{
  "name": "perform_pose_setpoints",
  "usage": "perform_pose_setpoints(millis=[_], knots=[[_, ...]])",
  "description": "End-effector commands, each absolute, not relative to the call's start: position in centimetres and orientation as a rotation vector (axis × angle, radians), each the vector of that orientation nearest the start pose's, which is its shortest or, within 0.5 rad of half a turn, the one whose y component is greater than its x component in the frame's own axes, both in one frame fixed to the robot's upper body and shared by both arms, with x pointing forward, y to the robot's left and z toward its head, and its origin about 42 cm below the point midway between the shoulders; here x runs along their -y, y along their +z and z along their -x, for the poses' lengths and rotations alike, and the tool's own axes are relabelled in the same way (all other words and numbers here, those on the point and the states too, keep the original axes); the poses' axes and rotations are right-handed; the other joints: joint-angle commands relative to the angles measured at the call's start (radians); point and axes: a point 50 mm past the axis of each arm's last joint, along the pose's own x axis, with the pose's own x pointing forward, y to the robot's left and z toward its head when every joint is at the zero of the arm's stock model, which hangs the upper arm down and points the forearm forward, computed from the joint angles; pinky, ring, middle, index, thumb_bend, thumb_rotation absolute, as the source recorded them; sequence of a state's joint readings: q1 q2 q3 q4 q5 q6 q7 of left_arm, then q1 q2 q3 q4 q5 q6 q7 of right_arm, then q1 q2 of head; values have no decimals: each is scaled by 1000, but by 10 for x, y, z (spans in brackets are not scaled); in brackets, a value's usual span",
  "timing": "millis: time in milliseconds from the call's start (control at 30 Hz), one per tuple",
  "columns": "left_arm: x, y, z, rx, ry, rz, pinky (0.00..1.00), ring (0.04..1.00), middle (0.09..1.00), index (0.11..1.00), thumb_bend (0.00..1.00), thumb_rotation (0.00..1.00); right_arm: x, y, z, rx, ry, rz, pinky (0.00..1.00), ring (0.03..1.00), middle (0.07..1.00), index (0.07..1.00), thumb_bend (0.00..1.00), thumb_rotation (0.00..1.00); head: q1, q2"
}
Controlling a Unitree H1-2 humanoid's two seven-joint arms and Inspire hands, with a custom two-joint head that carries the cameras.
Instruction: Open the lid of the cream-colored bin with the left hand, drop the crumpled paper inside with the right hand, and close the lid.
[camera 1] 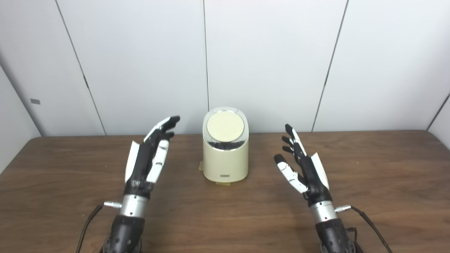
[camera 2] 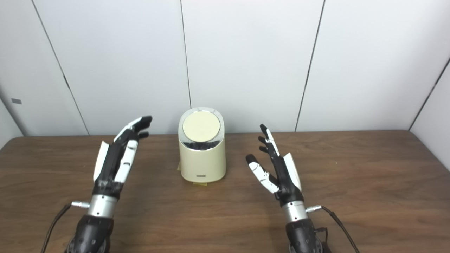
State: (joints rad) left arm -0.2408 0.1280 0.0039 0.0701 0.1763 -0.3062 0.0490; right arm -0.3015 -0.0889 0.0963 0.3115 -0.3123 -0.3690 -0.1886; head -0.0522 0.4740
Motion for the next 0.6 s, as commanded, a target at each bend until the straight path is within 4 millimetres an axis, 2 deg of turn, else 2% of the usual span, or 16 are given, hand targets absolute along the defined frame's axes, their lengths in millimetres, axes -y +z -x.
perform_pose_setpoints(millis=[0,233,367,467,567], knots=[[-228,190,-356,581,-5,-288,800,854,858,844,204,969,199,111,-356,373,47,355,849,915,977,969,231,811,6,5],[-232,170,-352,552,26,-268,806,854,847,837,200,952,203,111,-354,375,40,360,856,913,970,963,246,803,2,13],[-235,159,-350,509,45,-271,795,854,852,845,189,942,206,111,-353,376,33,375,874,923,953,949,231,818,1,16],[-235,146,-346,495,45,-266,762,838,845,832,199,885,209,110,-353,388,24,374,874,924,938,932,221,865,4,18],[-233,140,-343,483,50,-251,758,834,842,828,190,899,212,110,-354,388,15,355,866,916,925,915,197,860,8,18]])
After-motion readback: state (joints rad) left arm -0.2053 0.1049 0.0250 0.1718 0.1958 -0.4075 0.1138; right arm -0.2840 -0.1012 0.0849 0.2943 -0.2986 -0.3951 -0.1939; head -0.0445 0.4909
